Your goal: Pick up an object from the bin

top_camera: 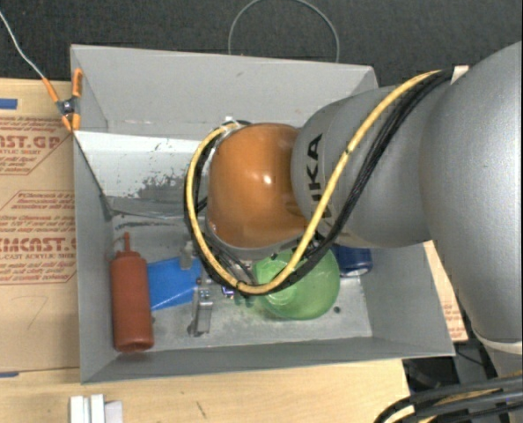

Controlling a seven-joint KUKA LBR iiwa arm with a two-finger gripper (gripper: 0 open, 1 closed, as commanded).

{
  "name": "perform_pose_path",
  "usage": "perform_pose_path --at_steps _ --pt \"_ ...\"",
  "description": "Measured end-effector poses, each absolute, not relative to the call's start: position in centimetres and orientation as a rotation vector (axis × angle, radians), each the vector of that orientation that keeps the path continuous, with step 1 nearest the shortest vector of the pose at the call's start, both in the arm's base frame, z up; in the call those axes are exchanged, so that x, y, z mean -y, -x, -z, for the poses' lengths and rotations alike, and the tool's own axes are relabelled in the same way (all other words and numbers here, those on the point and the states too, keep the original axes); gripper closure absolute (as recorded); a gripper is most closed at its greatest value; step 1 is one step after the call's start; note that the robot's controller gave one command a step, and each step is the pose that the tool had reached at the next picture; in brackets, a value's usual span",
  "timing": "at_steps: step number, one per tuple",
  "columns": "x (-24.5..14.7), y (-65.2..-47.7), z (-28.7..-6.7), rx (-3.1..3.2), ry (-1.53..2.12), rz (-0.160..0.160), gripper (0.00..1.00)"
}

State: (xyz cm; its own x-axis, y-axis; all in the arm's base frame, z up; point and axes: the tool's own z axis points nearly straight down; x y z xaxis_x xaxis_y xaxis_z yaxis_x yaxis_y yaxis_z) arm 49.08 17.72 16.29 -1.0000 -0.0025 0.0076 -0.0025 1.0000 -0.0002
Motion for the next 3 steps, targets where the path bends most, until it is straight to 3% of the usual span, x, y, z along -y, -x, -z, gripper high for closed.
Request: perform_pose_path --at_steps 1,2,3 --pt "-17.6 -49.3 -16.7 3.141 0.0 0.002 0.0" --pt "-17.2 -49.2 -8.5 3.137 0.03 0.004 0.0" --pt "-16.1 -52.2 -7.2 3.15 -0.097 0.012 1.0"
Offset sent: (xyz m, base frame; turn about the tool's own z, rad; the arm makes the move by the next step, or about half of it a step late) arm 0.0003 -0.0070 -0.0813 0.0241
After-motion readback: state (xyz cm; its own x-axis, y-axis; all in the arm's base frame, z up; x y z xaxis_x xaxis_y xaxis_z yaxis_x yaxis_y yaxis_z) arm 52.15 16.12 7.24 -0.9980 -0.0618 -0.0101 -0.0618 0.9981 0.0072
